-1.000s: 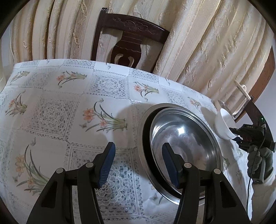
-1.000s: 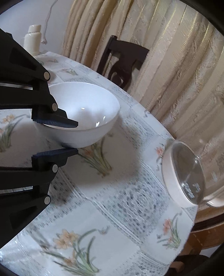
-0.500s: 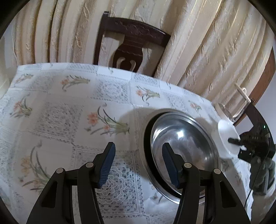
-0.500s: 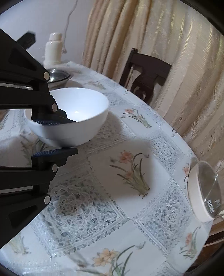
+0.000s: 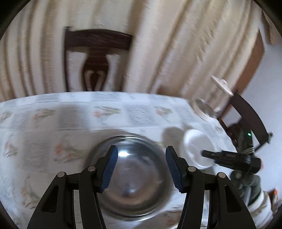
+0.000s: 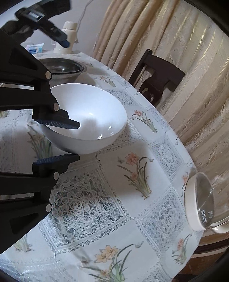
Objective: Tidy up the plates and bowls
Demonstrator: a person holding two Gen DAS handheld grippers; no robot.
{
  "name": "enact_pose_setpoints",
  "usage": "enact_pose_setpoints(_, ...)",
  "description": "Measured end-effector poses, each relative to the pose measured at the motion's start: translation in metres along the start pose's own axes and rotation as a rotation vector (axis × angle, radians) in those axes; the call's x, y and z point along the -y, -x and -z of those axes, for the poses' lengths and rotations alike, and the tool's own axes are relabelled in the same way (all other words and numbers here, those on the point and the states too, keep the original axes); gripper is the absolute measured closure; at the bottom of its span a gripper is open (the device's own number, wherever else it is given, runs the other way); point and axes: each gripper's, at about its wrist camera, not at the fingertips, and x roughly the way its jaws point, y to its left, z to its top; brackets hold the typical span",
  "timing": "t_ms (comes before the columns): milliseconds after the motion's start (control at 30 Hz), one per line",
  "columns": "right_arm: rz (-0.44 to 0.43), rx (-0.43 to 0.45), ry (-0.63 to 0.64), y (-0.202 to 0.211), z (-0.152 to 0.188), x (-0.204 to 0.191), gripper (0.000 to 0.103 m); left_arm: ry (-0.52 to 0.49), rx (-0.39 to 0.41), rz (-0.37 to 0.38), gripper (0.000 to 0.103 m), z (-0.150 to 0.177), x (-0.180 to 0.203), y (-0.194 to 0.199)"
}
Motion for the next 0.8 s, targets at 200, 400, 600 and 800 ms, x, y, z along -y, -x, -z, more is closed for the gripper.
enact_pose_setpoints(200, 0.019, 0.027, 0.054, 0.002, 0.003, -0.002, 0.07, -0.082, -0.116, 0.067, 0.046, -0.013, 0.049, -0.045)
enact_pose_setpoints(400, 0.029, 0.057, 0.091, 0.005, 0.003, -0.004, 0.069, -0.108, -0.216, 0.096, 0.046, -0.019, 0.075, -0.092)
enact_pose_setpoints(600, 0.017, 0.075, 0.106, 0.007, 0.004, -0.003, 0.069, -0.133, -0.255, 0.096, 0.046, -0.018, 0.088, -0.121)
enact_pose_setpoints(800, 0.006, 0.081, 0.104, 0.01, 0.007, 0.0, 0.069, -0.133, -0.288, 0.081, 0.05, -0.016, 0.091, -0.141)
